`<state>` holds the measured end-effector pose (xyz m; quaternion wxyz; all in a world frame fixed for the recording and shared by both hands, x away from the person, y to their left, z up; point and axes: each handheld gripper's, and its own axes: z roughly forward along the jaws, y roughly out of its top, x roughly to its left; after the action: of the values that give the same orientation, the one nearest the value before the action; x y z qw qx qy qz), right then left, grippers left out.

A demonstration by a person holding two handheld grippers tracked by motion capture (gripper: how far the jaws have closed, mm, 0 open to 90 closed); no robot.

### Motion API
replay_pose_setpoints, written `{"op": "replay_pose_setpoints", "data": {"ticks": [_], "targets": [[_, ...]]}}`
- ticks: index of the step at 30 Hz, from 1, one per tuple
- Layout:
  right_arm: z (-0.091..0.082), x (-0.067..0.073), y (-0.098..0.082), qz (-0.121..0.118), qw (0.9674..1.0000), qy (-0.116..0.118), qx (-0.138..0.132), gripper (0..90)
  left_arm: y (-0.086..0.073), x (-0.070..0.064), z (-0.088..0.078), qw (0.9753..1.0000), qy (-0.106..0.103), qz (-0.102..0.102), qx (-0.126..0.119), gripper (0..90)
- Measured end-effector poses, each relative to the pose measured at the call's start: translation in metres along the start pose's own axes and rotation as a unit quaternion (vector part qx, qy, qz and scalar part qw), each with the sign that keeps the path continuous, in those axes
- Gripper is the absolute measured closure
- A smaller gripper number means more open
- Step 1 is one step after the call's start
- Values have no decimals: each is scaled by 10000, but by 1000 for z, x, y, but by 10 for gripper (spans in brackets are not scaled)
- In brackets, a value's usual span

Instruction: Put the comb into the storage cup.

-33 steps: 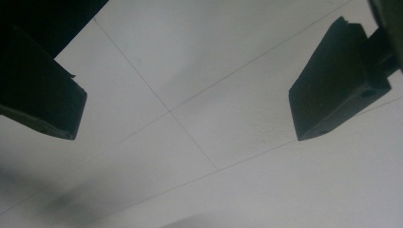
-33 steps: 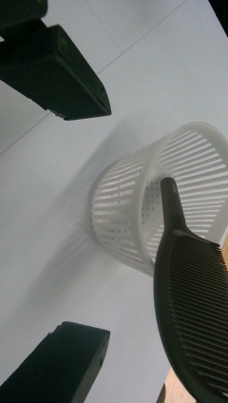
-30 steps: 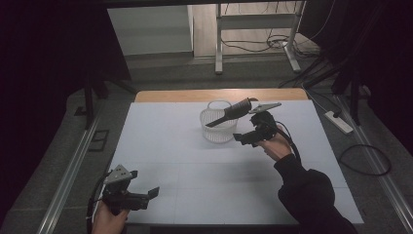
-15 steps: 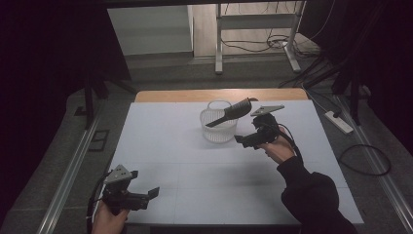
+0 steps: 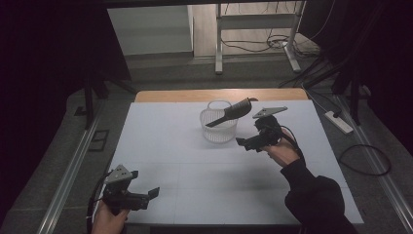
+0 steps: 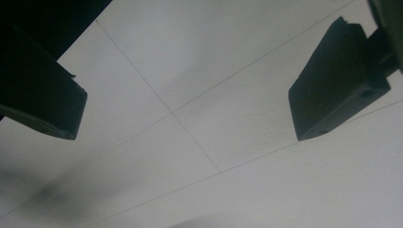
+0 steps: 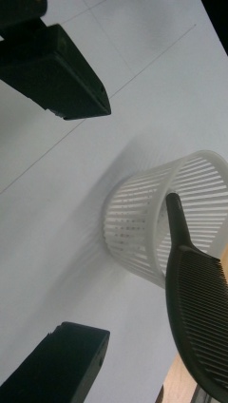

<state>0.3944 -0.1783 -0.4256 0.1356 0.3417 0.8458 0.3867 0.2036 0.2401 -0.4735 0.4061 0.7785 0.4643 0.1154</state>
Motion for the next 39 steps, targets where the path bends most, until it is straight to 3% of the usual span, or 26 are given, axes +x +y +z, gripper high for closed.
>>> {"op": "replay_pose_setpoints", "data": {"ticks": [11, 27, 39], "targets": [[-9, 10, -8, -196, 9998, -79, 52, 0, 0, 0, 0, 10000, 6, -2, 7, 1], [-22, 15, -22, -200, 9998, -46, -59, 0, -1, 1, -1, 10000, -10, -26, -12, 2], [-30, 20, -31, -251, 9997, 35, 31, 0, -2, 1, -3, 10000, -19, -55, -30, 2]]}}
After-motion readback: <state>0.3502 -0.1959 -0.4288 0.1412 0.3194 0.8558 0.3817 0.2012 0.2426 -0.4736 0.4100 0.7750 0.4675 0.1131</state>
